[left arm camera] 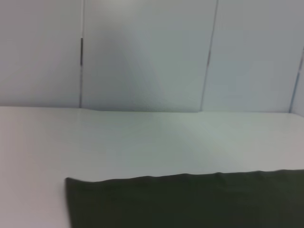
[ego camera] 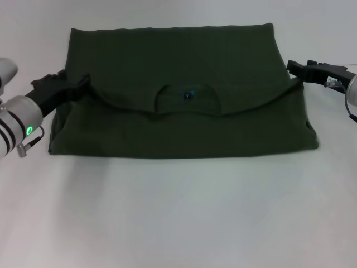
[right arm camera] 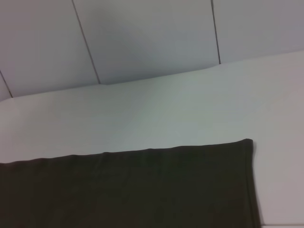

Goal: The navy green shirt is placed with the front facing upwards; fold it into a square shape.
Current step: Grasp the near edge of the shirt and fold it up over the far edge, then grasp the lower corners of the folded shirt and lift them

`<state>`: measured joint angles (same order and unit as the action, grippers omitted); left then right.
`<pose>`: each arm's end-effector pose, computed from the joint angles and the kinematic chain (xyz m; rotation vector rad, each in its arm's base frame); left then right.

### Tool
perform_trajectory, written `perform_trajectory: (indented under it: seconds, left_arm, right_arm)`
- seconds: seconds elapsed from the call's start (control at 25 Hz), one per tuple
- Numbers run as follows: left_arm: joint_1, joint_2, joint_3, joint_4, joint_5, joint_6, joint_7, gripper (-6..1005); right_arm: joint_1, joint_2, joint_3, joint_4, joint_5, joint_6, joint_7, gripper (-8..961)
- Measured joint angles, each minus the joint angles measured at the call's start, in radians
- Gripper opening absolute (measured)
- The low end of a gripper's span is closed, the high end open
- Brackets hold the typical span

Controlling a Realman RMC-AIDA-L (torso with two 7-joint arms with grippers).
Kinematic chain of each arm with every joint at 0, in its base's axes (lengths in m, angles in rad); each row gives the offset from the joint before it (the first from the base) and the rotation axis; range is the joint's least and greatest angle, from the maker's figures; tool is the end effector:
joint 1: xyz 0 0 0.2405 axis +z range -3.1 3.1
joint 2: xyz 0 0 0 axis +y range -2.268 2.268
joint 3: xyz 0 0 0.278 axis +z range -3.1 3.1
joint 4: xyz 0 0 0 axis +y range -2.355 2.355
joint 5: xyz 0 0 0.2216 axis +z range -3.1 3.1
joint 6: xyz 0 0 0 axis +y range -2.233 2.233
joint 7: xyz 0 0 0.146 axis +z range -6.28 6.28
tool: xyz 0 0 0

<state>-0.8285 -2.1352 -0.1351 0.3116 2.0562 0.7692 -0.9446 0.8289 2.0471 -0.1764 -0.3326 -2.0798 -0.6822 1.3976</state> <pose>-0.3085 0.4570 -0.0259 -1.8702 -0.8453 -0.5543 0.3149 0.4780 0.0072 -1.8685 1.0396 0.5174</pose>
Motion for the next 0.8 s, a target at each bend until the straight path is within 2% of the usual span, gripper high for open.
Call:
perform_trajectory:
  seconds: [0.2,0.32,0.4,0.48,0.52,0.64,0.72,0.8]
  left_arm:
    - [0.021,0.004,0.004,0.005,-0.060,-0.024,-0.081,580]
    - [0.045,0.029,0.050,0.013,-0.052,-0.016,-0.236,683]
    - [0.074,0.046,0.140,0.034,-0.049,0.015,-0.358,752]
    - [0.108,0.053,0.241,0.077,-0.048,0.067,-0.462,812]
    - [0.132,0.053,0.302,0.115,-0.047,0.108,-0.521,842]
    - [0.203,0.046,0.450,0.236,-0.033,0.212,-0.623,841]
    - [0.240,0.045,0.504,0.304,0.003,0.285,-0.665,840]
    - [0.255,0.046,0.521,0.345,0.057,0.337,-0.681,839]
  right_arm:
    - [-0.010,0.002,-0.001,-0.018,0.000,-0.034,0.021,604]
    - [-0.017,0.008,-0.003,-0.040,0.000,-0.069,0.026,686]
    - [-0.023,0.010,-0.003,-0.052,0.000,-0.093,0.027,740]
    - [-0.031,0.011,-0.005,-0.056,0.000,-0.118,0.027,794]
    - [-0.036,0.011,-0.007,-0.057,0.000,-0.132,0.028,794]
    - [-0.051,0.012,-0.015,-0.065,0.000,-0.173,0.028,794]
    - [-0.065,0.013,-0.019,-0.074,0.000,-0.203,0.029,794]
    - [-0.078,0.014,-0.020,-0.082,0.000,-0.235,0.029,793]
